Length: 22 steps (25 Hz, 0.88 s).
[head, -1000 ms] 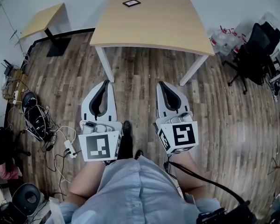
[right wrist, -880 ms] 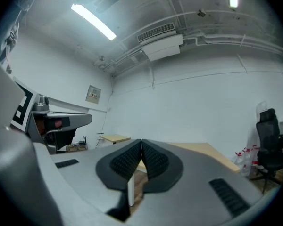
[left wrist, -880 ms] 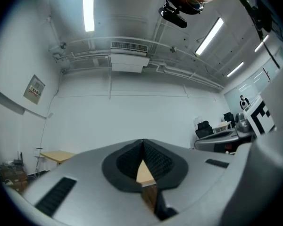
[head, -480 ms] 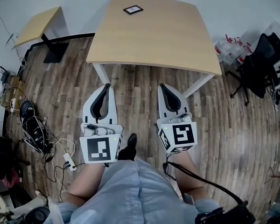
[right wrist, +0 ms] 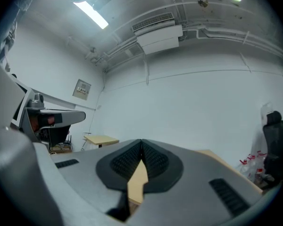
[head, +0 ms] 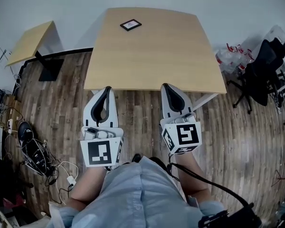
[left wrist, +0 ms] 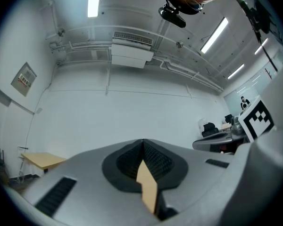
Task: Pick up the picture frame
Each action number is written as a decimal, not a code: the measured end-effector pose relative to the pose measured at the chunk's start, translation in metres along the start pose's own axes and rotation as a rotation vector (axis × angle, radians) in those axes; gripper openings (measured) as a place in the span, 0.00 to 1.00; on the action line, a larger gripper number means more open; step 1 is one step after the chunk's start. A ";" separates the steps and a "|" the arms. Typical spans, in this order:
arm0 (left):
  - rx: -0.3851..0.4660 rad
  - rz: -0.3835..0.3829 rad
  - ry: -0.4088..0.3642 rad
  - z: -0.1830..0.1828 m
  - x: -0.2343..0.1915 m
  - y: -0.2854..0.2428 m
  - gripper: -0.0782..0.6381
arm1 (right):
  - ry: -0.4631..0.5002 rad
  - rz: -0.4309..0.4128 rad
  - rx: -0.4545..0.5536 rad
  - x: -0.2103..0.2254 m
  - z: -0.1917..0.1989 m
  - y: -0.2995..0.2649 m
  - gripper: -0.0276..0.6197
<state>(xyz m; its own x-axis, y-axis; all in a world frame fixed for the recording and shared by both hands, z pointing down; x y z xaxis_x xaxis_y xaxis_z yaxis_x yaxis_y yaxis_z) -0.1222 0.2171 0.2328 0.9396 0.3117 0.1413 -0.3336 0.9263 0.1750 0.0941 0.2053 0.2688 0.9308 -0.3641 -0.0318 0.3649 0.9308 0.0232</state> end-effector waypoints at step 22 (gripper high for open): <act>-0.063 -0.021 -0.051 0.044 -0.003 -0.167 0.11 | -0.027 -0.031 -0.018 0.103 0.021 -0.134 0.05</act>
<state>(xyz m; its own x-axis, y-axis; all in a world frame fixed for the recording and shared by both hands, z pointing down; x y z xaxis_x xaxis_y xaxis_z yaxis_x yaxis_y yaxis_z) -0.0725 0.0519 0.2463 0.9407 0.2822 0.1883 -0.3068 0.9445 0.1173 0.1414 0.0429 0.2831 0.9193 -0.3934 -0.0052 0.3935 0.9193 0.0050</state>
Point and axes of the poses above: the fingertips, and each gripper's own axes: y backward along the fingers, x to its right, z out of its underside, the point moved 9 cm from there along y, backward along the fingers, and after that the axes turned 3 degrees about -z, right-handed, at the moved point
